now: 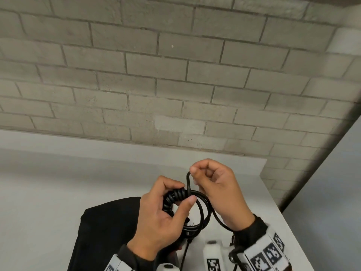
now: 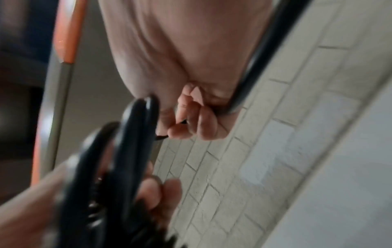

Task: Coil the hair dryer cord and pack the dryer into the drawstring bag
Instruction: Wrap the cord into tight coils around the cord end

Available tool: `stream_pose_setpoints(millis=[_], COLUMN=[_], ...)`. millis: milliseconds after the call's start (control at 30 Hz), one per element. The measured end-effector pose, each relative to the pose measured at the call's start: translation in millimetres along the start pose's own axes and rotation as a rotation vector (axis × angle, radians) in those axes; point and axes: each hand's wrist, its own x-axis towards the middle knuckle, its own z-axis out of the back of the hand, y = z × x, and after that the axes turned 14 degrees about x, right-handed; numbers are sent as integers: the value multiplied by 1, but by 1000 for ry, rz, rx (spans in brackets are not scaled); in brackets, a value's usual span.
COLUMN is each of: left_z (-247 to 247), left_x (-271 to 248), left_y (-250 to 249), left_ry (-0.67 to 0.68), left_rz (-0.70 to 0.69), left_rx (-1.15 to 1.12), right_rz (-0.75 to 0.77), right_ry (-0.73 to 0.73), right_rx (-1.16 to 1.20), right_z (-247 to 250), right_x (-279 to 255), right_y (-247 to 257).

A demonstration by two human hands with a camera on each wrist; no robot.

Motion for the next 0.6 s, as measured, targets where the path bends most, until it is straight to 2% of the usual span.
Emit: stream_pose_setpoints(millis=[100,233,333,467,600], left_z=[-1,-3,-3,-1,-2], left_x=[-1,0,2,3,2], left_y=[1,3,0,0,1], left_ry=[-10,-29,-23,25,14], left_rz=[-4,-15,-30,-41,-61], left_rx=[-3,33,77,116,149], right_rz=[-92,-98,-69,-105,-110], right_ry=[-34,-79,29,166,161], right_rx=[133,199,291,258,156], right_z=[3,4,9,16,15], right_x=[-14,-36,-51,-59,-57], right_y=[-9,-21,-28,-25,-18])
